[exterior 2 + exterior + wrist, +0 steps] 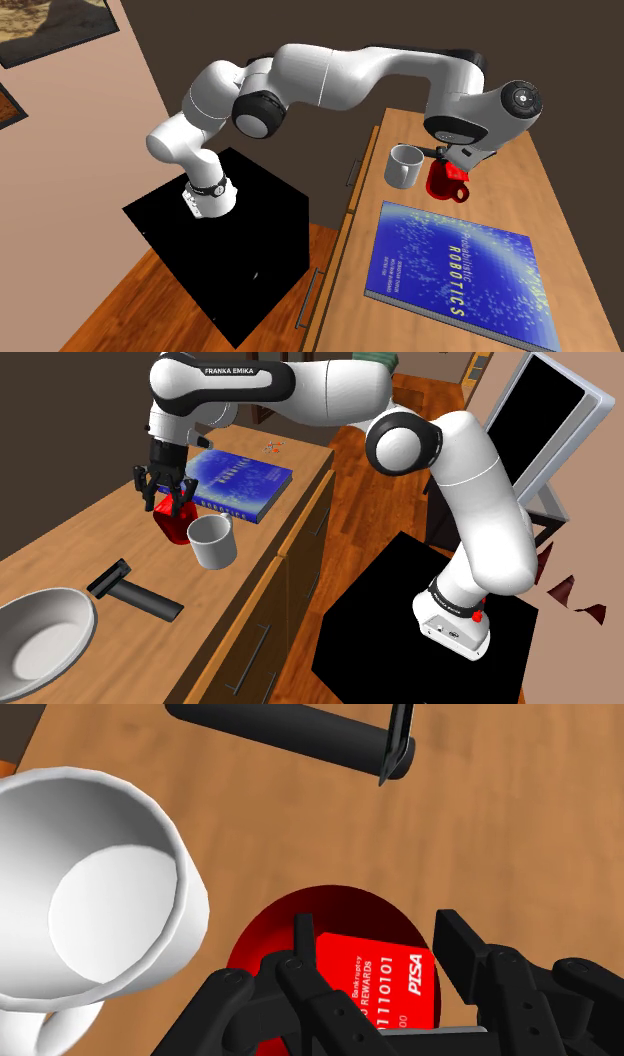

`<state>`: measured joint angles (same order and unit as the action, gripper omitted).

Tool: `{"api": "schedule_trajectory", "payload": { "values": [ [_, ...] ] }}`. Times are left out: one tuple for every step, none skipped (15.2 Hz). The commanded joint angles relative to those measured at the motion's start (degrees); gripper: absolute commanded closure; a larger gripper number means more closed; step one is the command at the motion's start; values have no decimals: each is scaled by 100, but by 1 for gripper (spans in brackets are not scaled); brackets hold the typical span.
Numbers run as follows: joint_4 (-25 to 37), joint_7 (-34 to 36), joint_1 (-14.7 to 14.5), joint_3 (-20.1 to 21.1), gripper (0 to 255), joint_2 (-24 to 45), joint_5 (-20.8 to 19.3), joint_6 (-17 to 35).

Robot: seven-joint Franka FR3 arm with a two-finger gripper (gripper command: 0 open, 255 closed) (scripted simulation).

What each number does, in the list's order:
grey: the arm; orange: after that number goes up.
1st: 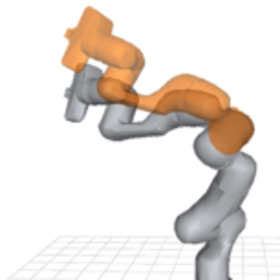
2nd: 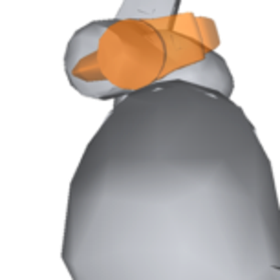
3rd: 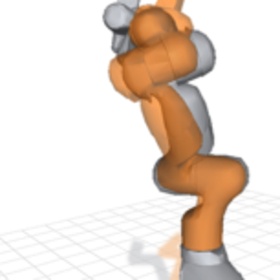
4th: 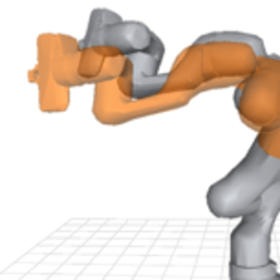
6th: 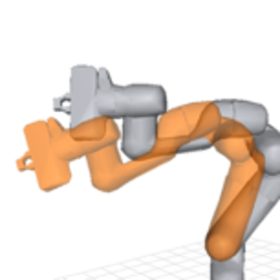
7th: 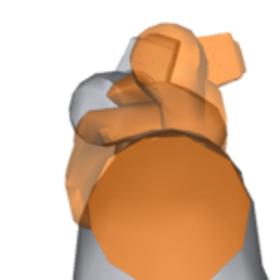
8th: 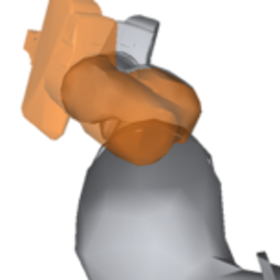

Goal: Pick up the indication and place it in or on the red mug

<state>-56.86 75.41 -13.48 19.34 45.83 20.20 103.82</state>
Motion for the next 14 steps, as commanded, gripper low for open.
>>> {"api": "schedule_trajectory", "payload": {
  "values": [
    [-94, -38, 16, 0, 255, -19, 11, 67],
    [-92, -37, 15, 0, 255, -18, 11, 66],
    [-92, -37, 15, 0, 255, -18, 11, 66],
    [-92, -37, 15, 0, 255, -18, 11, 66],
    [-92, -37, 15, 0, 255, -18, 11, 66],
    [-92, -38, 15, 0, 255, -18, 11, 66],
    [-92, -38, 15, 0, 255, -18, 11, 66],
    [-95, -39, 15, 0, 0, -18, 12, 69],
    [-118, -43, 17, 1, 0, -29, 15, 80],
    [-116, -42, 17, 1, 0, -28, 15, 80],
    [-121, -43, 18, 1, 0, -30, 15, 81],
    [-121, -43, 18, 1, 0, -31, 15, 81],
    [-92, -38, 15, 0, 0, -18, 12, 66],
    [56, -19, 57, -5, 0, -27, 4, -104]
  ]
}}
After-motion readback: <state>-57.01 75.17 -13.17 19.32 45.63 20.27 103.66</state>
